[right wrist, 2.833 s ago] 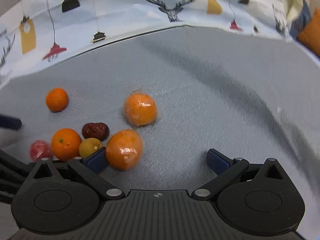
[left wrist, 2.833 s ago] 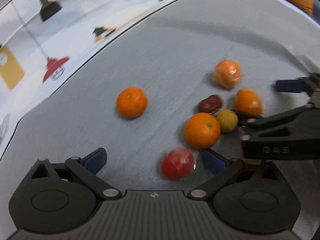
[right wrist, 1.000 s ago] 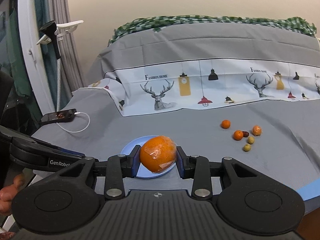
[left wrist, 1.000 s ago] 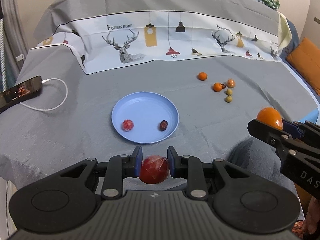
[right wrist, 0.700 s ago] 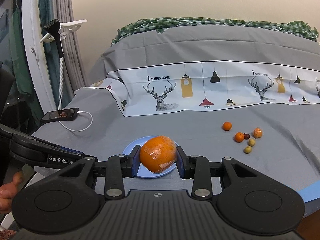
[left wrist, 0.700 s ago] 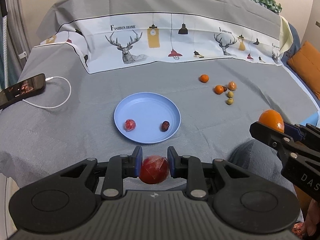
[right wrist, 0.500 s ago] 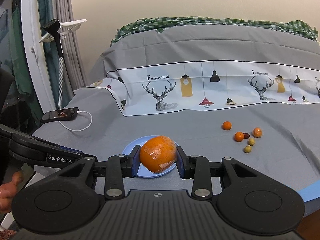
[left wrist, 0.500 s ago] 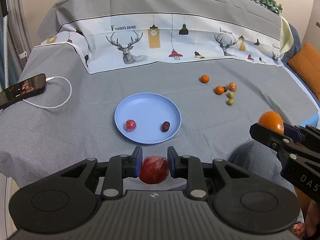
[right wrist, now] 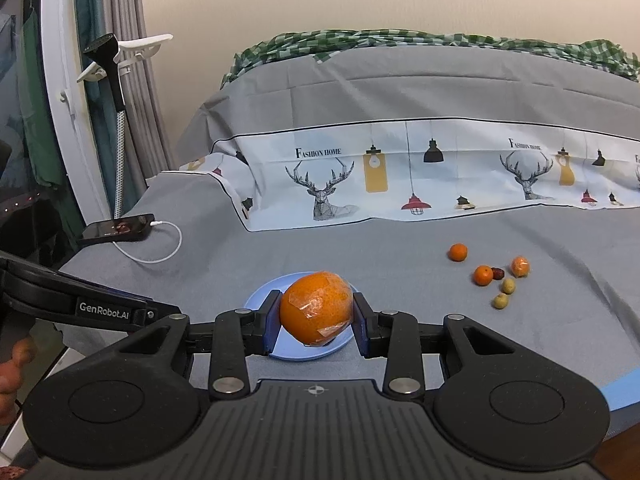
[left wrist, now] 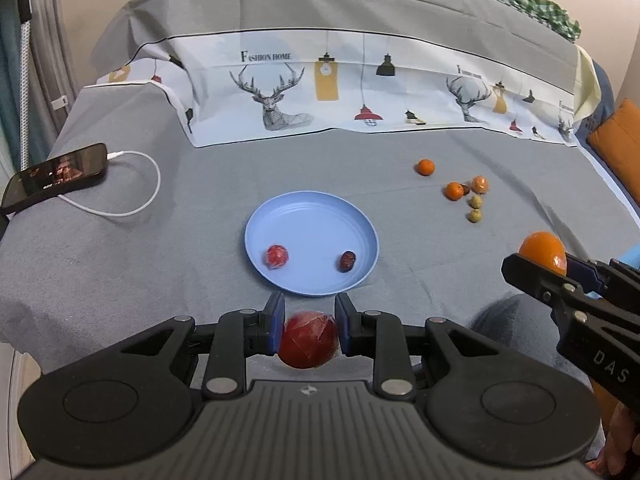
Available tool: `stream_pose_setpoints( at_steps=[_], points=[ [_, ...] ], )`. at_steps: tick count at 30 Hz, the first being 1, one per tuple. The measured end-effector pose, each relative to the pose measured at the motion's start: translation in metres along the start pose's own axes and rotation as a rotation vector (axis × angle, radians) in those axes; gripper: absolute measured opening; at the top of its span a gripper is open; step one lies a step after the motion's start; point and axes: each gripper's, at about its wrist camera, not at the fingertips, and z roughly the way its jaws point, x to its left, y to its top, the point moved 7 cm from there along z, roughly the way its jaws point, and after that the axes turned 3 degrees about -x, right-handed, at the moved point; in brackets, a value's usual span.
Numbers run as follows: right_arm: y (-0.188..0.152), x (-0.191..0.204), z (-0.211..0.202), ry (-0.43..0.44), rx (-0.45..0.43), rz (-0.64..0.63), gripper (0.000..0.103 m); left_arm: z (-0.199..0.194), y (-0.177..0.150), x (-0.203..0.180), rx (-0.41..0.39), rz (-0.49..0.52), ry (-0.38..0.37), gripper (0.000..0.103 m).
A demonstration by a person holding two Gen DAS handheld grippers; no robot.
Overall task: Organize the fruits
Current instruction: 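Carry the apple and tangerine over the blue plate and open both tools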
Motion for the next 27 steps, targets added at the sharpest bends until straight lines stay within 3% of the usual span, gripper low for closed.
stream_pose_setpoints(
  at_steps=[9,27],
  points=[
    [-0.003,-0.006,0.041,0.005,0.055,0.026,0.038,0.040,0.033,0.001,0.004,0.005,0.032,0.030],
    [-0.018,-0.012,0.182,-0.004,0.203,-0.010,0.038,0.167,0.075,0.019,0.105,0.006,0.088,0.030]
  ],
)
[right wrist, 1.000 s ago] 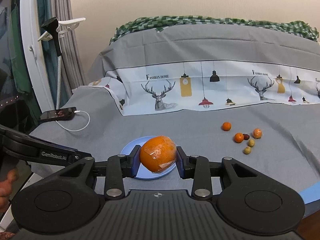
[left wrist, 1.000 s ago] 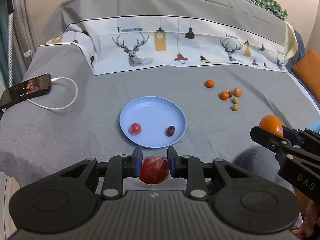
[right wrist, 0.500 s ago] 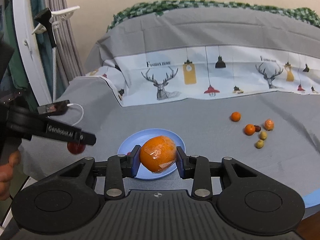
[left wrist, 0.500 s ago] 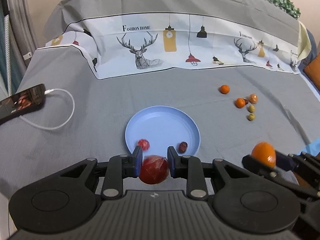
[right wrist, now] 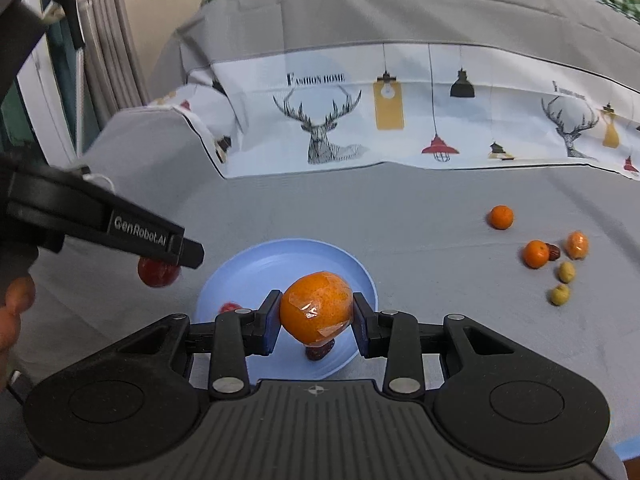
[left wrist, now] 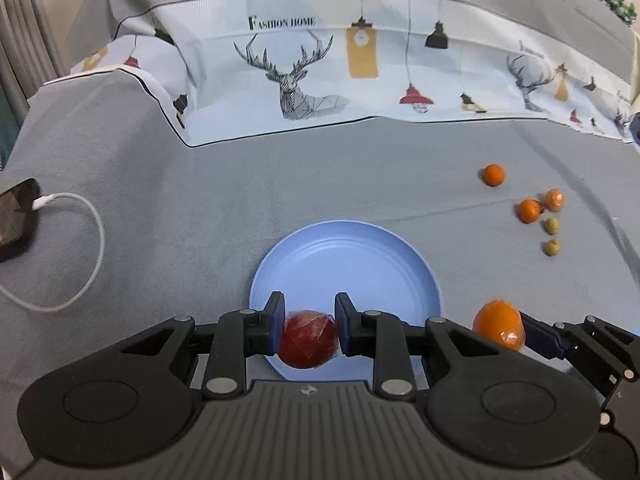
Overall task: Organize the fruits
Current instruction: 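Carry the apple and tangerine over the blue plate and open both tools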
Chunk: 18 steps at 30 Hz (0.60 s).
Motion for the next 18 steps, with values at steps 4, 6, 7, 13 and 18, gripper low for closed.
stream_pose_setpoints(
  at_steps=[4,6,7,13,18],
  points=[
    [-0.004,-0.002,0.029,-0.006,0.034,-0.004,0.038,0.026,0.003,0.005,0.032,-0.010,0.002,0.030],
    [-0.005,-0.003,0.042,-0.013,0.043,-0.007,0.038,0.041,0.004,0.007,0.049,-0.008,0.006,0.030],
    [-0.006,-0.004,0.049,-0.015,0.051,-0.007,0.038,0.046,0.003,0.007,0.055,-0.007,0.010,0.030],
    [-0.011,-0.004,0.083,-0.006,0.101,-0.034,0.038,0.084,0.005,0.009,0.090,0.008,0.031,0.030],
    [-0.015,-0.003,0.103,0.014,0.152,-0.046,0.040,0.105,0.006,0.005,0.101,0.050,0.041,0.058]
  ],
)
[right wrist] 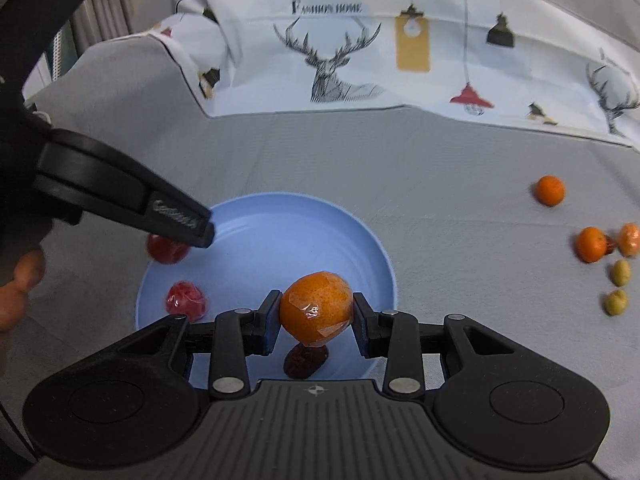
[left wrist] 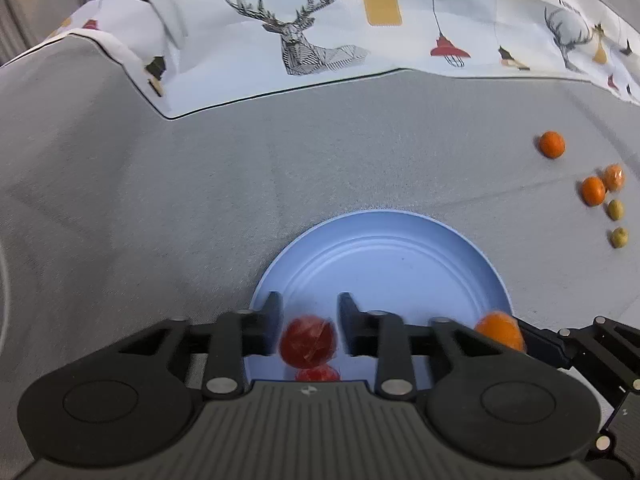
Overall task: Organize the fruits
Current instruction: 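Carry the apple and tangerine over the blue plate and open both tools, then lift both open tools away from the plate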
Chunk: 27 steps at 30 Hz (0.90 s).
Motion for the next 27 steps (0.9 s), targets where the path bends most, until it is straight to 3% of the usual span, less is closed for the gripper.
stream_pose_setpoints(
  at_steps=[1,2,4,9,14,17,23,27],
  points=[
    [0.001,0.000,0.003,-0.002,0.007,-0.001,0.049,0.001,0.000,0.001,-0.001,-0.005,-0.003,0.089],
    [0.001,-0.001,0.003,-0.003,0.002,-0.003,0.056,0.000,0.000,0.003,-0.018,-0.017,-0.001,0.101],
    [0.002,-0.002,0.002,-0.023,-0.016,-0.012,0.083,-0.009,0.000,0.005,-0.065,-0.026,0.012,0.101],
    [0.000,-0.002,-0.033,-0.003,-0.020,0.016,0.093,-0.049,-0.018,0.015,-0.094,-0.009,0.060,0.102],
    [-0.018,0.007,-0.098,0.028,-0.040,0.050,0.096,-0.104,-0.053,0.029,-0.075,-0.031,0.094,0.102],
    [-0.029,0.010,-0.143,0.004,-0.091,0.077,0.099,-0.134,-0.067,0.032,-0.067,-0.014,0.096,0.102],
    [-0.031,0.010,-0.219,-0.055,-0.250,0.053,0.102,-0.189,-0.077,0.025,-0.151,-0.009,0.089,0.102],
    [-0.038,0.011,-0.248,-0.066,-0.297,0.078,0.102,-0.219,-0.088,0.012,-0.196,-0.038,0.063,0.102]
  ],
)
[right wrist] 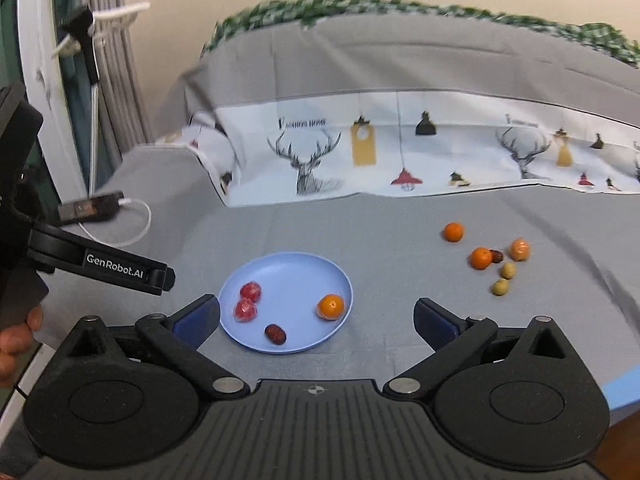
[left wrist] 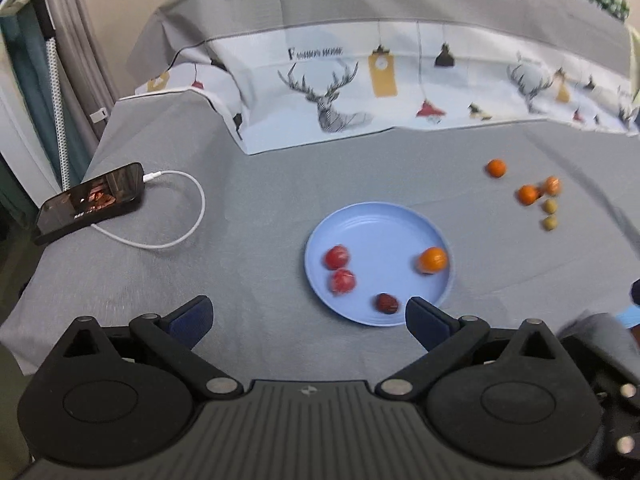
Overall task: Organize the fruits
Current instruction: 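Lift both open tools away from the plate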
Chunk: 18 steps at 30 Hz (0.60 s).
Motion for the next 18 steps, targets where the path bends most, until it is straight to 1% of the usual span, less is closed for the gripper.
stream_pose_setpoints(
  at_steps=[5,10,14,18],
  points=[
    [-0.001,0.006,-0.026,-0.004,-0.041,-0.026,0.102,-0.028,-0.009,-0.007,-0.039,0.014,-0.003,0.102],
    [-0.001,0.011,-0.039,-0.004,-0.062,-0.025,0.102,-0.047,-0.013,-0.005,-0.066,-0.011,-0.002,0.102],
    [0.000,0.012,-0.043,-0.001,-0.081,-0.035,0.102,-0.051,-0.015,-0.003,-0.068,-0.007,0.000,0.102],
    [-0.002,0.014,-0.040,-0.009,-0.064,-0.034,0.102,-0.048,-0.015,-0.002,-0.056,-0.007,0.003,0.102]
  ],
)
